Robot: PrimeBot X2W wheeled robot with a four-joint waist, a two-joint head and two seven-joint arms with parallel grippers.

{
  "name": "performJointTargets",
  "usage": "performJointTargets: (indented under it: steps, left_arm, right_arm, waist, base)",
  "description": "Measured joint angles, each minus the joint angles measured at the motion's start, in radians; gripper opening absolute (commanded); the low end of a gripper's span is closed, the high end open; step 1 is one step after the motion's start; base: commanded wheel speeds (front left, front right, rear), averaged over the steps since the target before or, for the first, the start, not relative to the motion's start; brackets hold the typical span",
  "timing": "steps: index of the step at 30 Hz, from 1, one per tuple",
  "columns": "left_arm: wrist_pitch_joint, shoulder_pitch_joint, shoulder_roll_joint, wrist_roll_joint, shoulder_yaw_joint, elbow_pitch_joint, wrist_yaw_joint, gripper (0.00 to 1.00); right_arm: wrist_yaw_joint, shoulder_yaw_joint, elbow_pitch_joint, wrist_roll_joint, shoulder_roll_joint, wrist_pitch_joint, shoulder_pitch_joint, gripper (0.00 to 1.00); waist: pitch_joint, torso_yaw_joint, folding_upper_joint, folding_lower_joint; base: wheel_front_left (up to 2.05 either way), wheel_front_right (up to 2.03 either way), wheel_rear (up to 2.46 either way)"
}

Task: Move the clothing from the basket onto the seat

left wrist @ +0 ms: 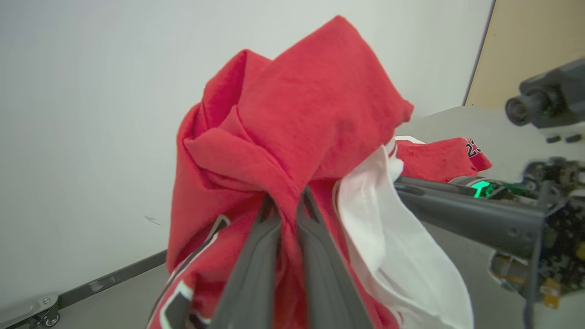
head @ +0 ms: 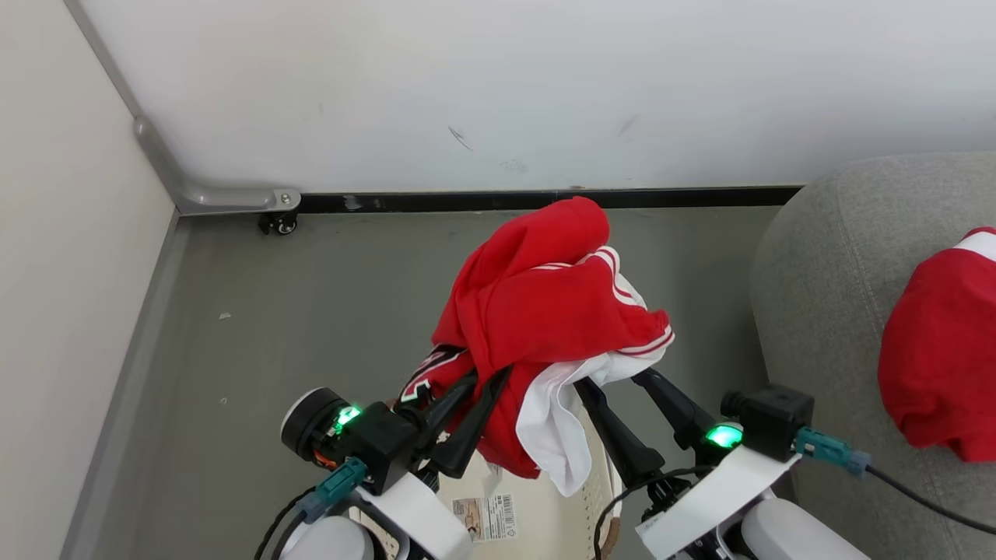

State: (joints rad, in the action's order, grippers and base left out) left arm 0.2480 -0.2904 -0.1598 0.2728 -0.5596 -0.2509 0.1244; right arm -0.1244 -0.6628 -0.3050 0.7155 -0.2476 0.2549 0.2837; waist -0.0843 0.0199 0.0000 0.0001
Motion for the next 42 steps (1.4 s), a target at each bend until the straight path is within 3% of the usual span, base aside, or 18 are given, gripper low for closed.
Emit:
performJointTargets:
  steps: [23,24,25,26,27,28,42]
  left_arm:
    - [0.001,-0.004,-0.056,0.042,-0.126,0.065,0.000,0.00]
    - [0.003,-0.004,-0.058,0.043,-0.127,0.065,0.000,0.00]
    - [0.003,-0.004,-0.059,0.044,-0.128,0.065,0.000,0.00]
    - [0.003,-0.004,-0.060,0.048,-0.128,0.065,0.000,0.00]
    - [0.003,-0.004,-0.062,0.051,-0.128,0.065,0.000,0.00]
    - [0.003,-0.004,-0.063,0.053,-0.129,0.065,0.000,0.00]
    - [0.003,-0.004,-0.087,0.077,-0.088,0.052,0.000,0.00]
  right_arm:
    - [0.000,-0.099,-0.030,0.060,-0.025,0.000,0.080,1.00]
    - [0.000,-0.102,-0.030,0.060,-0.025,0.000,0.085,0.87]
    - [0.000,-0.104,-0.030,0.060,-0.025,0.000,0.090,0.59]
    - [0.000,-0.105,-0.029,0.060,-0.025,0.000,0.091,0.45]
    - [0.000,-0.109,-0.029,0.060,-0.025,0.000,0.091,0.18]
    - [0.000,-0.113,-0.029,0.060,-0.025,0.000,0.091,0.00]
    - [0.000,-0.114,-0.025,0.071,-0.035,0.000,0.098,0.00]
  waist:
    - [-0.019,0.003,0.0000,0.0000]
    - [-0.019,0.003,0.0000,0.0000]
    - [-0.019,0.003,0.0000,0.0000]
    - [-0.020,0.003,0.0000,0.0000]
    - [-0.020,0.003,0.0000,0.0000]
    - [-0.020,0.003,0.0000,0.0000]
    - [-0.020,-0.003,0.0000,0.0000]
  base:
    - [0.00,0.00,0.00]
    - [0.00,0.00,0.00]
    - [0.00,0.00,0.00]
    - [0.00,0.00,0.00]
    - [0.00,0.00,0.00]
    - [0.00,0.00,0.00]
    - [0.00,0.00,0.00]
